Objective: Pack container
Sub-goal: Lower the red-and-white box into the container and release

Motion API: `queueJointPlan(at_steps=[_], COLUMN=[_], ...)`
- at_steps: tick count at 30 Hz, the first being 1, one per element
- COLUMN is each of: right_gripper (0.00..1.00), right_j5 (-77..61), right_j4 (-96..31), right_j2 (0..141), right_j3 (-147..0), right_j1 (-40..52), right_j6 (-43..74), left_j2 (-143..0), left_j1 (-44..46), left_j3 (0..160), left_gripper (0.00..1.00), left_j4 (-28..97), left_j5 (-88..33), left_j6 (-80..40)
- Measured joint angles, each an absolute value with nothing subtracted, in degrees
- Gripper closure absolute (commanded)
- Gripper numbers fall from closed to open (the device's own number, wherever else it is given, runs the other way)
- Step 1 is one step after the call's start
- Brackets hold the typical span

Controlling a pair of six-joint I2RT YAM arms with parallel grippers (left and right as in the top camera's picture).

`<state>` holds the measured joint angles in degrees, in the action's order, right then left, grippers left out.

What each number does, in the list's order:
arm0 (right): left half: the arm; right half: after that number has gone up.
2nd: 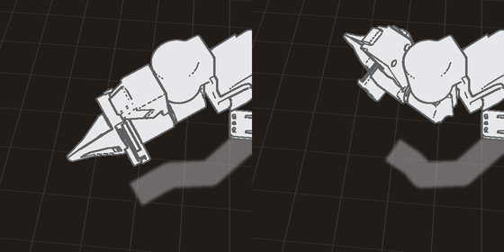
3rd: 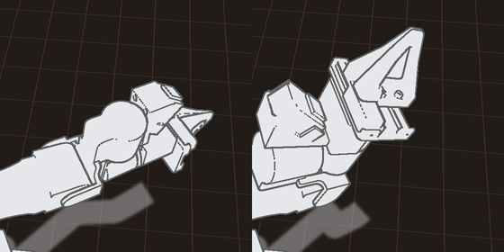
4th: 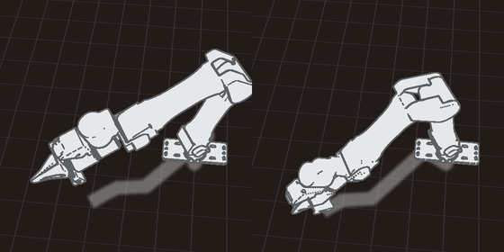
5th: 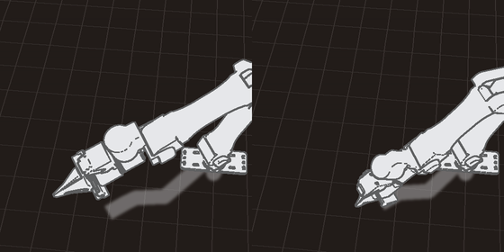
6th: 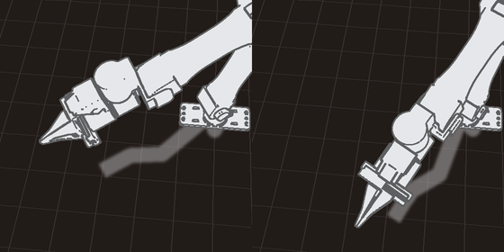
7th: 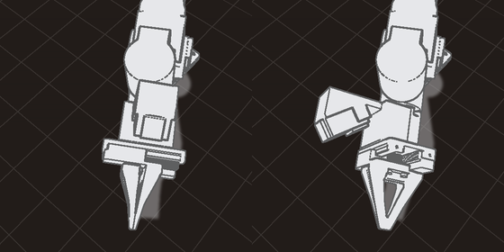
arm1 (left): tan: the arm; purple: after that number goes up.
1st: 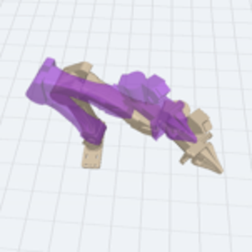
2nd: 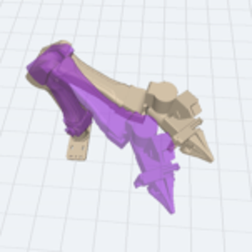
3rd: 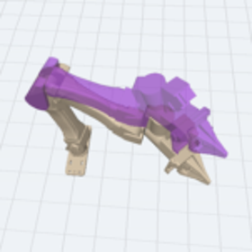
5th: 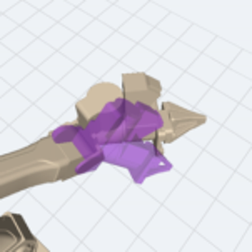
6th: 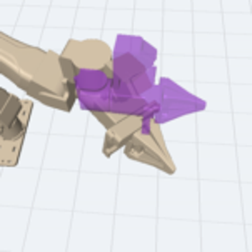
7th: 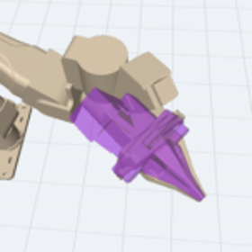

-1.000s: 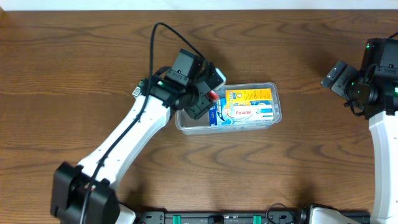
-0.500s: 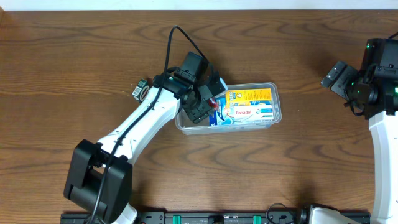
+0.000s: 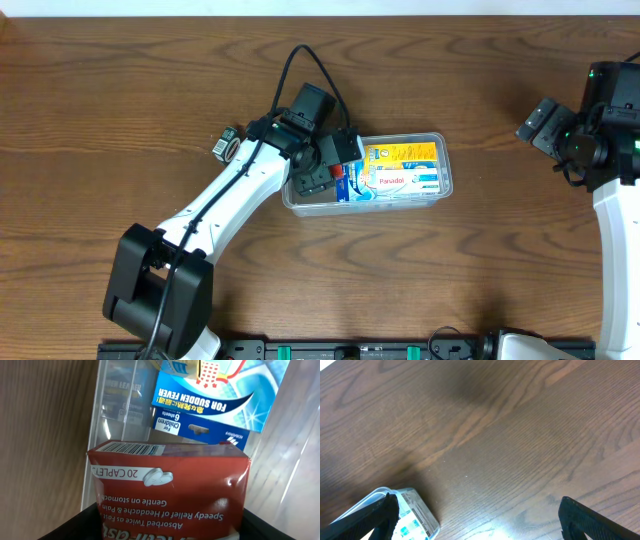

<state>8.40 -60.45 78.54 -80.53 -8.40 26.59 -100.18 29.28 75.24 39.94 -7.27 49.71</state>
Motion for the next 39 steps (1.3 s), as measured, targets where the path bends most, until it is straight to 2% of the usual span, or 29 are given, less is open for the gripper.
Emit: queueJointPlan(at_steps=[6, 10, 13, 26, 28, 39], right_gripper=[0.01, 0.01, 0.01, 0.01, 0.01, 0.01], right_j5=[8.4, 8.4, 8.4, 8.4, 8.4, 8.4], right_j4=[-60.4, -60.4, -60.4, -60.4, -60.4, -60.4], right_j2=[78.5, 78.5, 78.5, 78.5, 78.5, 78.5], right_j3=[-80.5, -80.5, -80.5, -80.5, -80.5, -80.5], right_j1=[-8.4, -8.4, -8.4, -8.4, -8.4, -8.4], right_j6=[26.6, 26.6, 26.6, 26.6, 26.6, 26.6], left_j2=[-100.2, -100.2, -100.2, -100.2, -100.2, -97.8], left_j1=[29.3, 29.3, 29.3, 29.3, 29.3, 29.2], left_j3=[75.2, 75.2, 75.2, 75.2, 75.2, 75.2], left_gripper=[0.28, 0.16, 0.12, 0.1, 0.06, 0.06], left_j4=[40.0, 40.0, 40.0, 40.0, 39.3, 33.8], left_j5=[-7.1, -7.1, -7.1, -7.1, -7.1, -6.3], left_j6=[52.0, 52.9, 52.9, 52.9, 52.4, 32.6])
